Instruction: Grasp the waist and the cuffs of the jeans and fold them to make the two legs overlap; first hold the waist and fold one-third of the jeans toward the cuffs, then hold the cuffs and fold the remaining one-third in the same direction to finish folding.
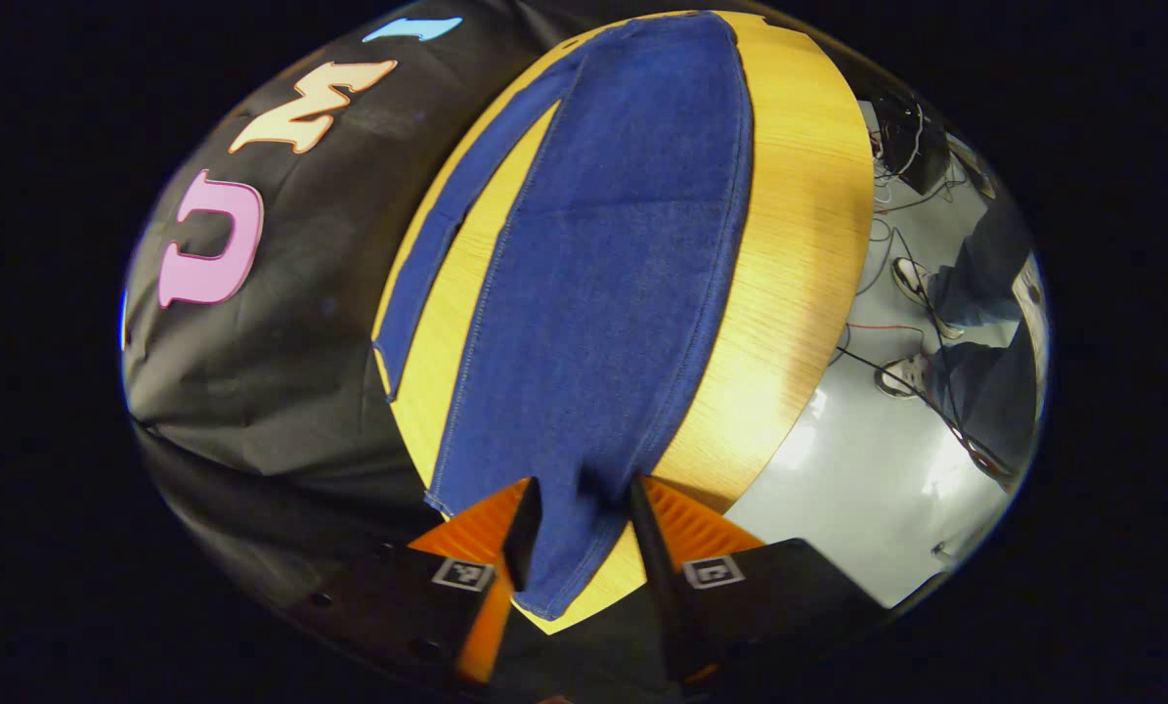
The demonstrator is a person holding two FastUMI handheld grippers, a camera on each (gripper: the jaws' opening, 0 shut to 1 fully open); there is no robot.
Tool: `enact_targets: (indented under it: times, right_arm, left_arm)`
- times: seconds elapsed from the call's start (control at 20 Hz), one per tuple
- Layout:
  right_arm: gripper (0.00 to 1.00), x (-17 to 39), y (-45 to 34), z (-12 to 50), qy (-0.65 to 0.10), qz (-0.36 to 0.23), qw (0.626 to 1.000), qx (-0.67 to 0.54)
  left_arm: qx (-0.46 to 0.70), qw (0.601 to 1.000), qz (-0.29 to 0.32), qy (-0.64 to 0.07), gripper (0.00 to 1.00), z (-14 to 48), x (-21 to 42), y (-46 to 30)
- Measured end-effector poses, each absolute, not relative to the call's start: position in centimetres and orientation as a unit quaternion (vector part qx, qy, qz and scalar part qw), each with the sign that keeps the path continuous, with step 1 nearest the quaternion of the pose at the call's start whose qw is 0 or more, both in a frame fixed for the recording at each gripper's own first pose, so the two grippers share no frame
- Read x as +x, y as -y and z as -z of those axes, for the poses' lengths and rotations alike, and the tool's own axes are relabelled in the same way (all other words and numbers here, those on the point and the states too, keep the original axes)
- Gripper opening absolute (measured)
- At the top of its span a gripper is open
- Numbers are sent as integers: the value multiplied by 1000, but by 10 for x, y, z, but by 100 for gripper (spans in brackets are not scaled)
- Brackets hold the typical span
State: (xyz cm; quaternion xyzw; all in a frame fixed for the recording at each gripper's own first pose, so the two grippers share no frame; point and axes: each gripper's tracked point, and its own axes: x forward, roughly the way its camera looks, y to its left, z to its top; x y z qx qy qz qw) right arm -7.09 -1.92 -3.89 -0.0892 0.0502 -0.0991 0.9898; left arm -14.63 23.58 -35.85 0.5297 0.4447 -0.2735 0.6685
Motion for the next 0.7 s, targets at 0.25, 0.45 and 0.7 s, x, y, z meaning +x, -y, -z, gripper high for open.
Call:
enact_targets:
  times: [0.25,0.45,0.7]
  right_arm:
    - [100,-72,30,47,-59,96,988,-107]
    - [100,-65,46,75,-96,69,982,-146]
    - [100,-64,95,129,-161,3,934,-320]
  left_arm:
    - [516,668,260,-469,2,362,-152,-235]
    - [497,674,250,-486,0,363,-147,-232]
    - [488,677,233,-499,0,363,-147,-233]
